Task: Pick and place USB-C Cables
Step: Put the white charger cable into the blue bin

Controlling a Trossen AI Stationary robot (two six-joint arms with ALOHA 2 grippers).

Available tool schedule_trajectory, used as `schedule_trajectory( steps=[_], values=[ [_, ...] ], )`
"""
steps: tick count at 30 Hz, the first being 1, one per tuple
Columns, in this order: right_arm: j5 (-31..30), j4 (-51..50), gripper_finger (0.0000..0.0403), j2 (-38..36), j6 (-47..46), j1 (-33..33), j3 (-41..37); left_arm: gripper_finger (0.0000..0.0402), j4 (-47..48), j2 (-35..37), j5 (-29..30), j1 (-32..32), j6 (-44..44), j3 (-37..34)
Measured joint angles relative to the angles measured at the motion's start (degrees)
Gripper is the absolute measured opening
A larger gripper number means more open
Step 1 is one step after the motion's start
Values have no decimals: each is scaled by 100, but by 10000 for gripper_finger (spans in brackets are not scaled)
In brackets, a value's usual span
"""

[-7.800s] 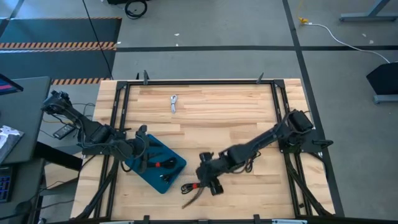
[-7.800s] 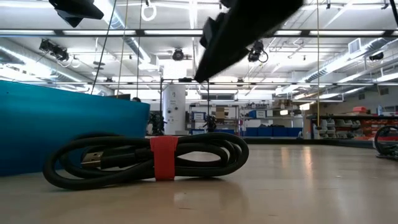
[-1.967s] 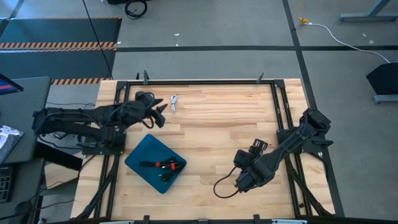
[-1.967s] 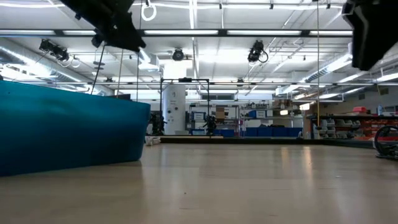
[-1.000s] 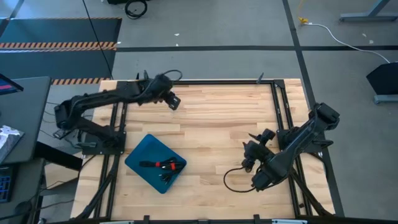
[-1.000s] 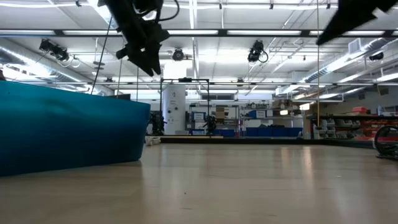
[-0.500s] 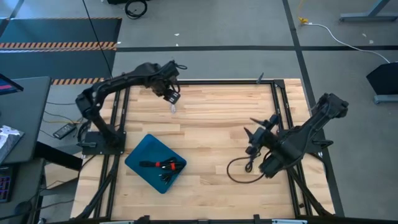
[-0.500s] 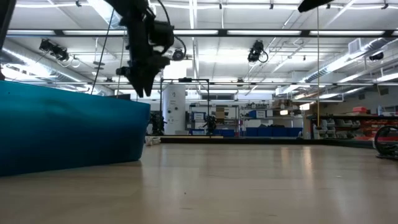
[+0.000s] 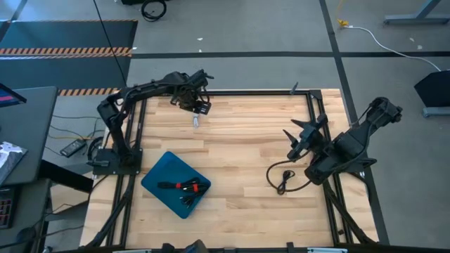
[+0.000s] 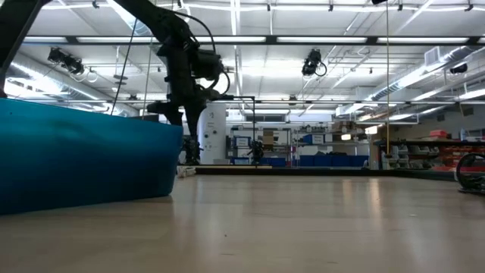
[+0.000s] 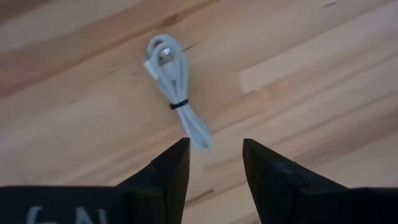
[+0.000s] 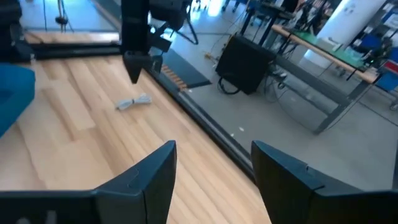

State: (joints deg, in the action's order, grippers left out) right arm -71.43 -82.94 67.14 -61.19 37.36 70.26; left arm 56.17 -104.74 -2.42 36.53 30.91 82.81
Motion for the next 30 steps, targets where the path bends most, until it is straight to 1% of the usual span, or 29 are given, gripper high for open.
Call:
schedule_trajectory(
  steps=[6,10,15,19,26,30],
  values=[
    [98,42,213,178,292,0,0,156,30,-220,-293,-12,153,0],
    [78,42,213,187,334,-1,0,156,13,-272,-332,-52,195,4],
    [69,42,213,181,351,0,0,156,91,-432,-165,-79,299,3],
    [68,63,213,180,397,0,0,156,127,-601,-190,-84,303,-9],
    [86,63,213,179,398,0,0,156,74,-607,-173,-107,302,-9],
    [102,77,213,179,398,0,0,156,-9,-676,26,-103,463,-2]
  ],
)
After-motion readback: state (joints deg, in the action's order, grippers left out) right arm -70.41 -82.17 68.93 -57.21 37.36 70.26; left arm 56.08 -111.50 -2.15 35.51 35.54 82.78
